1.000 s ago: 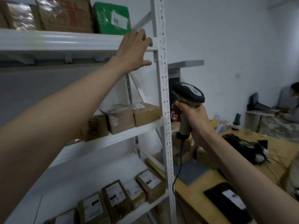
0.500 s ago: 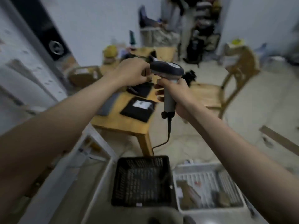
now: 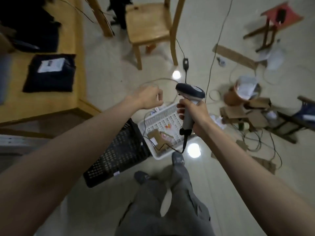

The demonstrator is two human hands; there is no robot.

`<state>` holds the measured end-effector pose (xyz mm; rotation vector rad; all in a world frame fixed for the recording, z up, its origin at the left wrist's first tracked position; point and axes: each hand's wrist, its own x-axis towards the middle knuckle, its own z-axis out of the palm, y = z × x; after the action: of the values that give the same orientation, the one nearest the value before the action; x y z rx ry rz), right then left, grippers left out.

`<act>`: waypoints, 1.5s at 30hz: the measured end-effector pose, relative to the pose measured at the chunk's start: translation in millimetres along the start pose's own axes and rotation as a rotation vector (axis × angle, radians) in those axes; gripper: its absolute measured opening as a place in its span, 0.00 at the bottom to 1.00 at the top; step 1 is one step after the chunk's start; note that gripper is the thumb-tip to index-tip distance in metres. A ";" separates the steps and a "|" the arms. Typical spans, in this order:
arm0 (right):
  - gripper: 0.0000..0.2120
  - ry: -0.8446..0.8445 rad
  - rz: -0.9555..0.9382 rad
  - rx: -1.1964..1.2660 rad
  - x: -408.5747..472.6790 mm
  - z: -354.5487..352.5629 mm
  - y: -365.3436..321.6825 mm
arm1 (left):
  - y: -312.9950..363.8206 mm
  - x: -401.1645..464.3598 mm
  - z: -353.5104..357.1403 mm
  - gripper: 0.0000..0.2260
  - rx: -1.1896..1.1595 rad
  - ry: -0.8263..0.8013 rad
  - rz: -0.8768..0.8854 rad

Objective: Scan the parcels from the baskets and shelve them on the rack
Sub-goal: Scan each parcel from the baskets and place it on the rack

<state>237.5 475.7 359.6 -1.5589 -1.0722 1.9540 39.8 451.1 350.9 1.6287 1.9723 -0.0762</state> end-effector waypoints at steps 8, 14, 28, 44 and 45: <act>0.12 0.123 0.237 0.088 68.1 -57.4 127.2 | -17.1 74.5 180.2 0.05 -0.095 -0.380 -0.051; 0.05 0.135 0.380 0.119 135.0 -76.7 215.6 | -45.2 125.3 307.2 0.12 -0.104 -0.528 -0.147; 0.02 0.072 0.584 0.076 277.9 -85.3 416.0 | -112.9 225.8 570.1 0.15 -0.035 -0.508 -0.274; 0.05 0.038 0.654 0.104 351.5 -82.1 482.8 | -157.7 290.1 699.7 0.25 -0.009 -0.573 -0.356; 0.04 0.037 0.656 0.103 349.5 -80.2 483.4 | -158.2 289.5 698.0 0.23 -0.034 -0.566 -0.368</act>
<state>281.0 456.7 -240.4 -2.0517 -0.4533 2.3169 140.0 392.7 -412.4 1.0467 1.7735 -0.5752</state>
